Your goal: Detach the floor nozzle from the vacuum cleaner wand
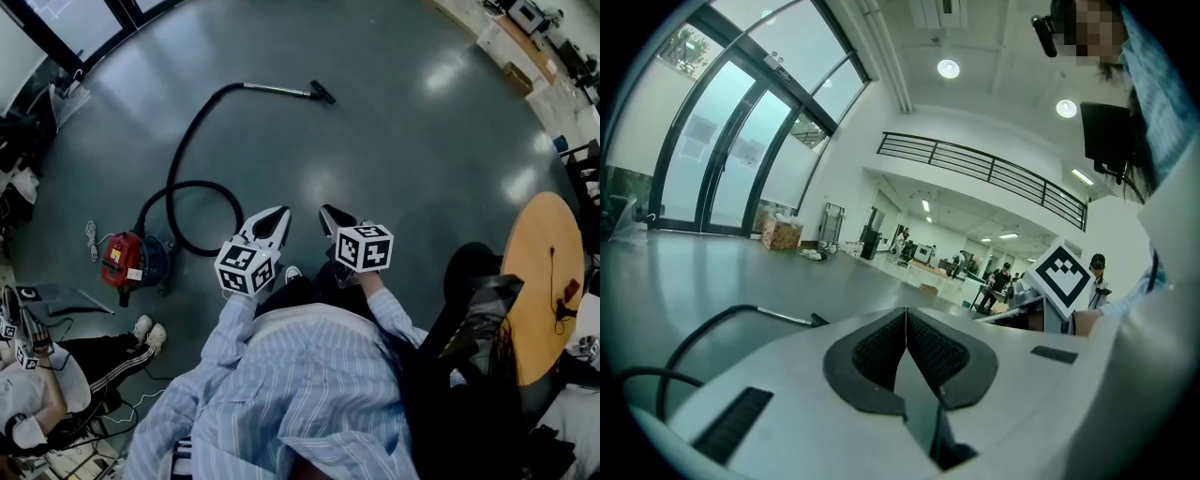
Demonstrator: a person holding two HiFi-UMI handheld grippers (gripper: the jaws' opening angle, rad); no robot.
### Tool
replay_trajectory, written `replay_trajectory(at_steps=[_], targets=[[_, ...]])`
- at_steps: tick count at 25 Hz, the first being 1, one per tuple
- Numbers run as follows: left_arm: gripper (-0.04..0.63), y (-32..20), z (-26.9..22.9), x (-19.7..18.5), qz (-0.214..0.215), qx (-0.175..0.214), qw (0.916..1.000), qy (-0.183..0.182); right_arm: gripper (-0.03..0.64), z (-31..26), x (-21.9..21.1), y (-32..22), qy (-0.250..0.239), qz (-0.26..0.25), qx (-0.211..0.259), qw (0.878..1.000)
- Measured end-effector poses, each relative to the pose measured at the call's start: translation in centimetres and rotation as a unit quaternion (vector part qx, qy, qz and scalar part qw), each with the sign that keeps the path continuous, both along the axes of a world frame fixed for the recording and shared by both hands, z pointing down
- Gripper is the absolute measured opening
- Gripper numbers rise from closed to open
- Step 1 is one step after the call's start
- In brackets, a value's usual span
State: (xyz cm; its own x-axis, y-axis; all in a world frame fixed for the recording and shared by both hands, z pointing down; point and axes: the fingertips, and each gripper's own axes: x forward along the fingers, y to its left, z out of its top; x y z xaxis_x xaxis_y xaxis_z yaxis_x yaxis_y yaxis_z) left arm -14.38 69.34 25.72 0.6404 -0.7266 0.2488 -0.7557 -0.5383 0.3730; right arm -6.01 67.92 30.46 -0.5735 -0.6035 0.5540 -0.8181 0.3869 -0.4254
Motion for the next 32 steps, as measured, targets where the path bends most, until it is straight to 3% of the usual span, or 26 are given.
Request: replay_trajectory(at_steps=[13,22,32], targets=[[0.006,-4.6,2.8,-0.2,0.006,-0.038,0.9991,0.017,0.029,3.3,0.3,-4.1,0.008,0.015,-0.047,0.999],[0.006,-16.0,2.0,1.5,-0.017,-0.036,0.9991,0.017,0.029,2.6,2.1,-15.8,0.007,-0.003,-0.043,0.999],[0.006,-29.1,0.4,7.1,-0.029,-0.017,0.9993,0.015,0.029,1.4,6.2,-28.6,0.005,-0.036,-0.026,0.999]])
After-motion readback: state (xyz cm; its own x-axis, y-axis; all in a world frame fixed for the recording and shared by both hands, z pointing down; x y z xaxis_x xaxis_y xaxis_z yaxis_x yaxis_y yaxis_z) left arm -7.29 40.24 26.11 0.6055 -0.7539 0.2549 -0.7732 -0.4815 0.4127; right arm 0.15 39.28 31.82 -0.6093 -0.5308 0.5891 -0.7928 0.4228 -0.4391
